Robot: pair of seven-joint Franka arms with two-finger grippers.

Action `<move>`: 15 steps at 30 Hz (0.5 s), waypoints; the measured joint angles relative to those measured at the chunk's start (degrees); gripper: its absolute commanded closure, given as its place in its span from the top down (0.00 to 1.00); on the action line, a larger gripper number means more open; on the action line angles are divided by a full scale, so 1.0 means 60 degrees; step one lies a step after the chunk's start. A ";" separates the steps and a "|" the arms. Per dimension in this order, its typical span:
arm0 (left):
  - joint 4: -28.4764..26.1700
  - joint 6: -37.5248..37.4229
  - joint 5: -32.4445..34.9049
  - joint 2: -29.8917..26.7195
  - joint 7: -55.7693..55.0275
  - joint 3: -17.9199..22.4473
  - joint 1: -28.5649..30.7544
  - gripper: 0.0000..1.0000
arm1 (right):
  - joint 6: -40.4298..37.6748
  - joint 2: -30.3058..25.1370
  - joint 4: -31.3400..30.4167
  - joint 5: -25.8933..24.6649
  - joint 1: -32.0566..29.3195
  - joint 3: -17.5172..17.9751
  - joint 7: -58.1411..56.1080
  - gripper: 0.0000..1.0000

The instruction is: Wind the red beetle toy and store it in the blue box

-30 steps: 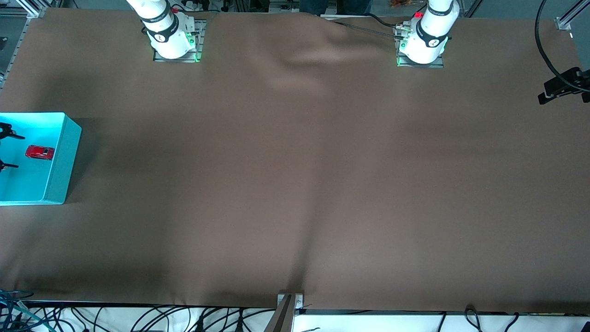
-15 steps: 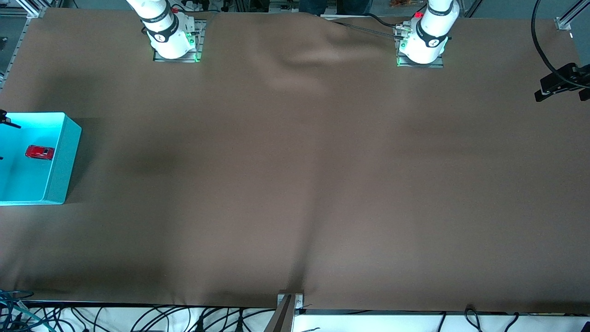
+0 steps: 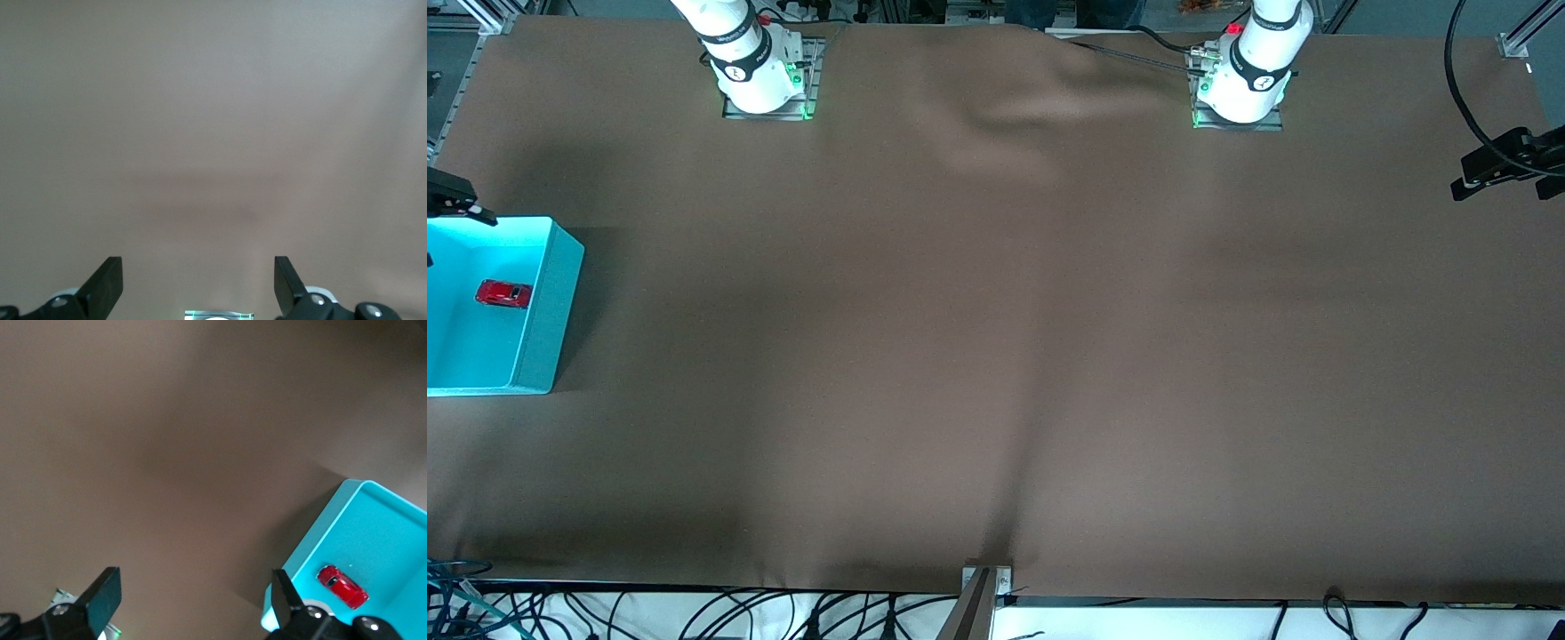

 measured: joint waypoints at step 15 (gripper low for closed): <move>0.0000 0.0033 0.0000 -0.0001 0.0000 0.0012 0.0031 1.00 | -0.0260 -0.0527 -0.0023 -0.0286 0.0022 0.1525 0.7162 1.00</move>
